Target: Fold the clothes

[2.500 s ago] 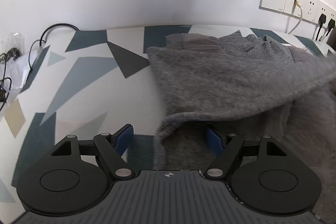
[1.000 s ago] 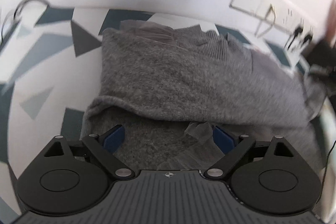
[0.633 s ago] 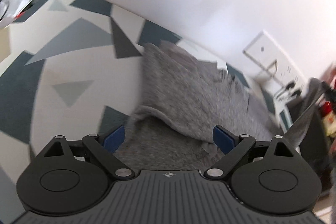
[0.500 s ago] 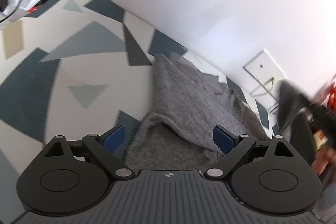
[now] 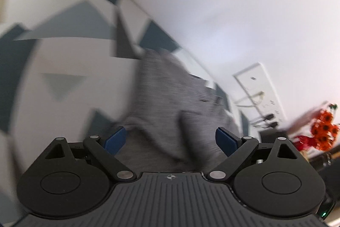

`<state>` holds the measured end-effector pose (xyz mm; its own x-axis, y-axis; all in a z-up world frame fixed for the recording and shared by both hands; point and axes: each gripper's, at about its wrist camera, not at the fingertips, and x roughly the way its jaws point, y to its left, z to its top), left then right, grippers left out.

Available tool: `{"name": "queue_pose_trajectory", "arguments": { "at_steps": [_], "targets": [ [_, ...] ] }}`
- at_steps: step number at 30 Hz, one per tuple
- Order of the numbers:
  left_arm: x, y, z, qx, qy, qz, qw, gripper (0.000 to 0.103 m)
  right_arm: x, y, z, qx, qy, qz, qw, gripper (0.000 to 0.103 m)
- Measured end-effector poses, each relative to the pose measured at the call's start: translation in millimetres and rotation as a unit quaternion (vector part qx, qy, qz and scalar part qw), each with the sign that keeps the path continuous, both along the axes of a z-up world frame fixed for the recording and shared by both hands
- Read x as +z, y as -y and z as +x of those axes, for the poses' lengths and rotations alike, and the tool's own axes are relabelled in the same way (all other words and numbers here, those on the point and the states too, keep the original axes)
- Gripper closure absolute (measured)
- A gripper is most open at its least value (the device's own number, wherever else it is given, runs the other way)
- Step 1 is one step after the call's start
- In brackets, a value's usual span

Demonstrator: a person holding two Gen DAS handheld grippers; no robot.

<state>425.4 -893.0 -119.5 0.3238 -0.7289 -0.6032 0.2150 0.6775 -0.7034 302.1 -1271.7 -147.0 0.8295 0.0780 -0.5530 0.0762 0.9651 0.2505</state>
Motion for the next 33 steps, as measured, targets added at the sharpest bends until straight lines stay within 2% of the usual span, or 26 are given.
{"name": "queue_pose_trajectory", "arguments": {
  "at_steps": [2,4,6,9,10,11,12,13,15,16,17,19,20,21,25,27,30,31,33],
  "targets": [
    [7.7,27.6,1.7,-0.033,0.021,0.013,0.9992,0.01,5.9,22.4,-17.9,-0.045,0.004,0.012,0.999,0.065],
    [17.3,59.4,-5.1,-0.082,0.061,0.052,0.9935,0.01,6.6,46.9,-36.3,-0.093,0.002,0.028,0.995,0.065],
    [22.4,92.4,-22.0,-0.137,0.124,0.121,0.9753,0.01,7.4,69.5,-59.7,-0.146,-0.001,0.039,0.988,0.065],
    [18.8,132.8,-46.2,-0.193,0.202,0.221,0.9344,0.01,0.5,99.1,-94.0,-0.222,-0.005,0.05,0.974,0.065],
    [14.2,141.1,-51.4,-0.204,0.215,0.238,0.925,0.011,-2.8,106.3,-102.0,-0.242,-0.009,0.05,0.969,0.064],
    [10.7,145.9,-53.4,-0.209,0.22,0.247,0.9203,0.015,-6.0,112.4,-109.5,-0.259,-0.013,0.047,0.965,0.064],
    [9.3,144.2,-51.8,-0.2,0.214,0.243,0.9249,0.018,-9.4,116.1,-114.9,-0.27,-0.018,0.043,0.962,0.063],
    [7.9,142.6,-50.2,-0.191,0.207,0.238,0.9293,0.029,-13.3,118.8,-119.0,-0.276,-0.022,0.038,0.96,0.063],
    [5.3,139.0,-46.8,-0.173,0.194,0.229,0.9381,0.06,-19.0,119.6,-120.4,-0.278,-0.04,0.017,0.96,0.06],
    [6.6,129.9,-41.1,-0.147,0.176,0.21,0.9505,0.085,-21.9,117.8,-117.4,-0.276,-0.057,-0.002,0.96,0.06],
    [9.5,121.6,-34.8,-0.117,0.168,0.197,0.9588,0.088,-24.9,115.2,-114.2,-0.273,-0.07,-0.022,0.959,0.06],
    [18.3,99.6,-24.1,-0.048,0.163,0.162,0.972,0.088,-29.3,107.4,-107.9,-0.261,-0.078,-0.062,0.96,0.059],
    [21.3,89.2,-20.7,-0.026,0.158,0.149,0.9758,0.088,-30.6,103.1,-105.1,-0.25,-0.077,-0.08,0.962,0.057],
    [18.3,85.5,-15.5,-0.021,0.144,0.154,0.9774,0.088,-33.0,99.3,-100.2,-0.24,-0.083,-0.097,0.962,0.053],
    [-7.8,71.3,2.1,-0.008,0.067,0.157,0.9854,0.086,-44.5,87.1,-75.6,-0.206,-0.123,-0.157,0.958,0.052],
    [-16.8,68.5,0.4,-0.006,0.061,0.159,0.9853,0.084,-47.7,85.1,-68.5,-0.196,-0.129,-0.16,0.959,0.052],
    [-26.1,65.8,0.7,0.0,0.049,0.154,0.9869,0.064,-47.6,84.1,-61.5,-0.188,-0.127,-0.152,0.962,0.047],
    [-26.9,65.6,2.6,0.004,0.044,0.152,0.9873,0.054,-46.5,85.5,-60.8,-0.188,-0.123,-0.142,0.964,0.046],
    [-21.8,69.0,2.2,0.004,0.055,0.154,0.9865,0.045,-42.4,89.9,-62.2,-0.189,-0.108,-0.116,0.969,0.046]
  ]
}}
